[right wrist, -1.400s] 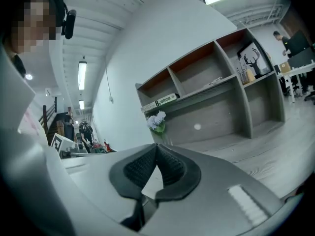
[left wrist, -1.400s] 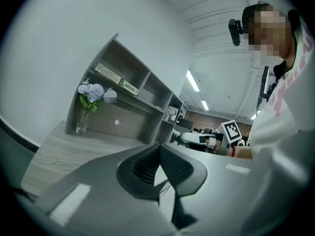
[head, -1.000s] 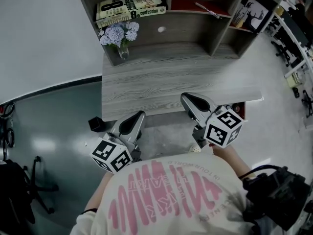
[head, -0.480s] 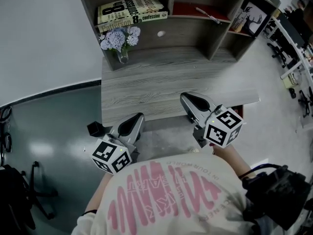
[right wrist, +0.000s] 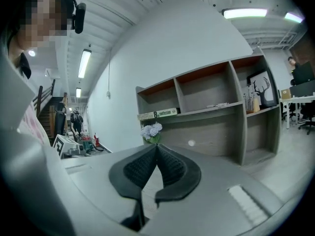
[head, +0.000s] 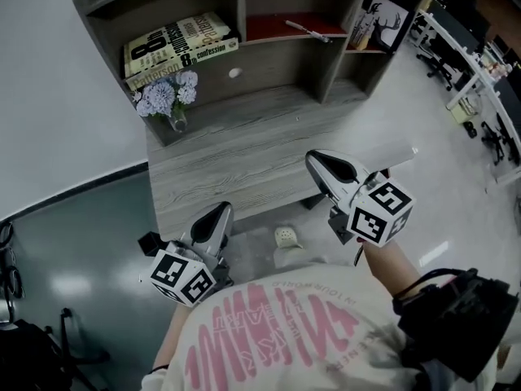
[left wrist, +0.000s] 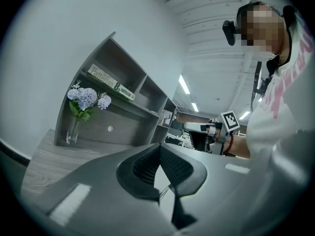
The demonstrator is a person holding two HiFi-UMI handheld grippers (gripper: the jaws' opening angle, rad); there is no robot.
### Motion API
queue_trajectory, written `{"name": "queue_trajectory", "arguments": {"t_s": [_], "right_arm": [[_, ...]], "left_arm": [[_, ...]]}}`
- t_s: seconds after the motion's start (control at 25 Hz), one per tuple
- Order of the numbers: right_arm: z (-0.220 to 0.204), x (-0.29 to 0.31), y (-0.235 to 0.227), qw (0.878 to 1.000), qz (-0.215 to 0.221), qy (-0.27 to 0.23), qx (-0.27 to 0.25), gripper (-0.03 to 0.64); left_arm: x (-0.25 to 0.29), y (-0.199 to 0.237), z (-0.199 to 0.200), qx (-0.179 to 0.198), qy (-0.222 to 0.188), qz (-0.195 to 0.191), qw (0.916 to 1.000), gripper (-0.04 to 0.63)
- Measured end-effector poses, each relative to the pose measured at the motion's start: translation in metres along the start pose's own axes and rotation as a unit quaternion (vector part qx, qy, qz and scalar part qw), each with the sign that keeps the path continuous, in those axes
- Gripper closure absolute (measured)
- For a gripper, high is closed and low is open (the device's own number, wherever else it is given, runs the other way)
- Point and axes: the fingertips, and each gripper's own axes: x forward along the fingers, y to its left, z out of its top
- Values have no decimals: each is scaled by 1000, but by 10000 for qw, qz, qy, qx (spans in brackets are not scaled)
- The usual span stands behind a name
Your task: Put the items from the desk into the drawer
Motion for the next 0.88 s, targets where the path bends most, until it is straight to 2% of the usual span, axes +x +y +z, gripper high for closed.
{"name": "queue_trajectory", "arguments": {"t_s": [0.16,0.4,0.72,0.88], "right_arm": [[23,-1,-25,9997,-182,-127,-123,614],[58,14,-69,9981,-318,-444,-298,614],[91,46,-131,9964,-304,-749,-261,612],[102,61,-158,9962,-254,-788,-284,604]], "left_arm": [[7,0,9,80,7,32,10000,575],[14,20,22,147,-35,359,9992,575],[53,42,37,261,42,604,9978,575],[82,53,46,193,59,711,9973,575]]}}
